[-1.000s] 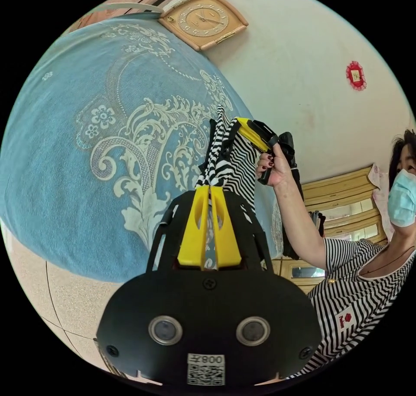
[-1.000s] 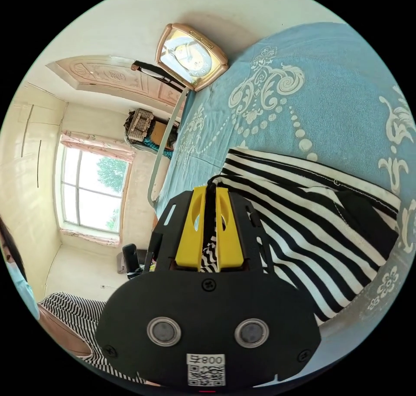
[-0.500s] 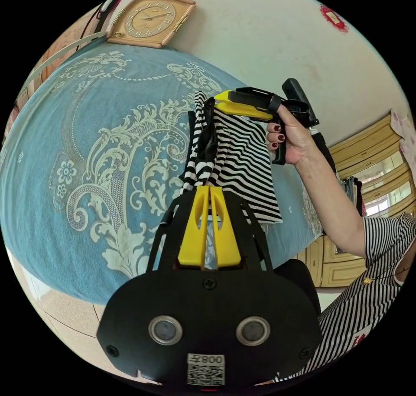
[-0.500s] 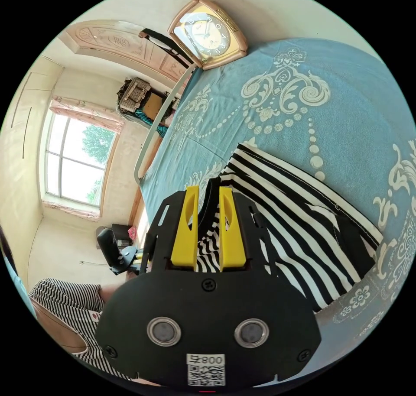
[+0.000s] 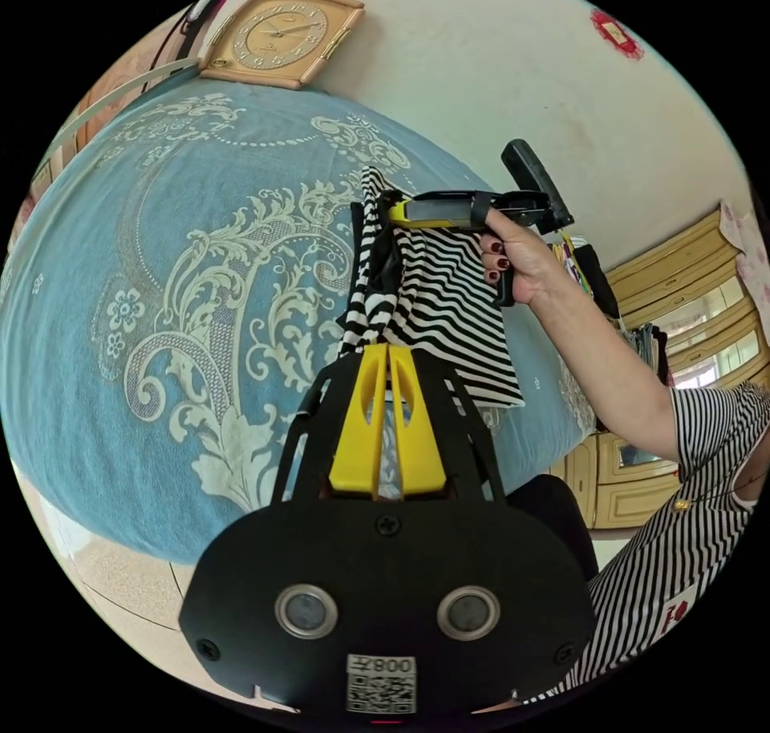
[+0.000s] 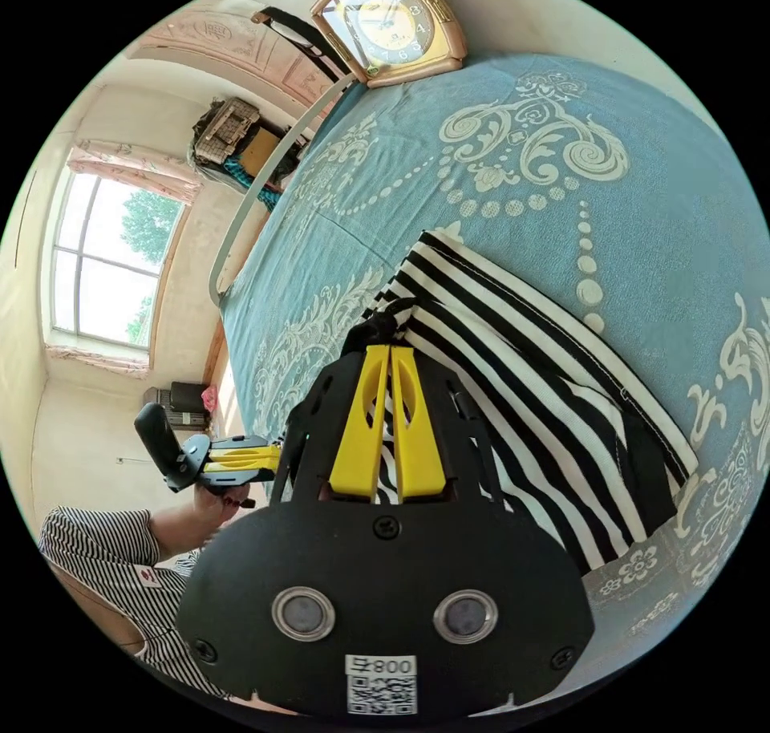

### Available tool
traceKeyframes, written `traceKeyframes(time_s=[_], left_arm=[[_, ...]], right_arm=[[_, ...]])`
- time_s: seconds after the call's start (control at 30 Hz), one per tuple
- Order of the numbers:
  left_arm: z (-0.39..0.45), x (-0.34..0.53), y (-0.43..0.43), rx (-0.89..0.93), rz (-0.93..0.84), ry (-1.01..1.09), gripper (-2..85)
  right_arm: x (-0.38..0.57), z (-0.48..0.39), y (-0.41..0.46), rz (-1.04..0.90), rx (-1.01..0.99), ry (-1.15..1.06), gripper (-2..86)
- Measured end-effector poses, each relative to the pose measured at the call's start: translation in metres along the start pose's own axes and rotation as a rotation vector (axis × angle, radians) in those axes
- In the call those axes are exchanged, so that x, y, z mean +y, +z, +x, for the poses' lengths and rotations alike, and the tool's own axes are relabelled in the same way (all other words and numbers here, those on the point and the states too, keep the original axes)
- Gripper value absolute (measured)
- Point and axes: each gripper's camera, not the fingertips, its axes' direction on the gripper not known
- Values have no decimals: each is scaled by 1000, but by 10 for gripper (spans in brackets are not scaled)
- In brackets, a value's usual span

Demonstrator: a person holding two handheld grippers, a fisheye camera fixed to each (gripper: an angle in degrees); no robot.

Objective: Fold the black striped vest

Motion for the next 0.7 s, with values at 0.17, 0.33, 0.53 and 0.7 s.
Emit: traceKeyframes(time_s=[0.17, 0.33, 0.53, 0.7], left_arm=[[-22, 8, -31, 84, 89, -11, 26], [-60, 16, -41, 155, 61, -112, 71], [-104, 25, -32, 341, 10, -268, 106], [-124, 26, -25, 469, 13, -336, 107]], right_arm=[[43, 13, -31, 117, -35, 16, 16], [122, 49, -56, 205, -193, 145, 51], [226, 90, -61, 245, -331, 410, 73], [257, 105, -38, 194, -466, 492, 78]])
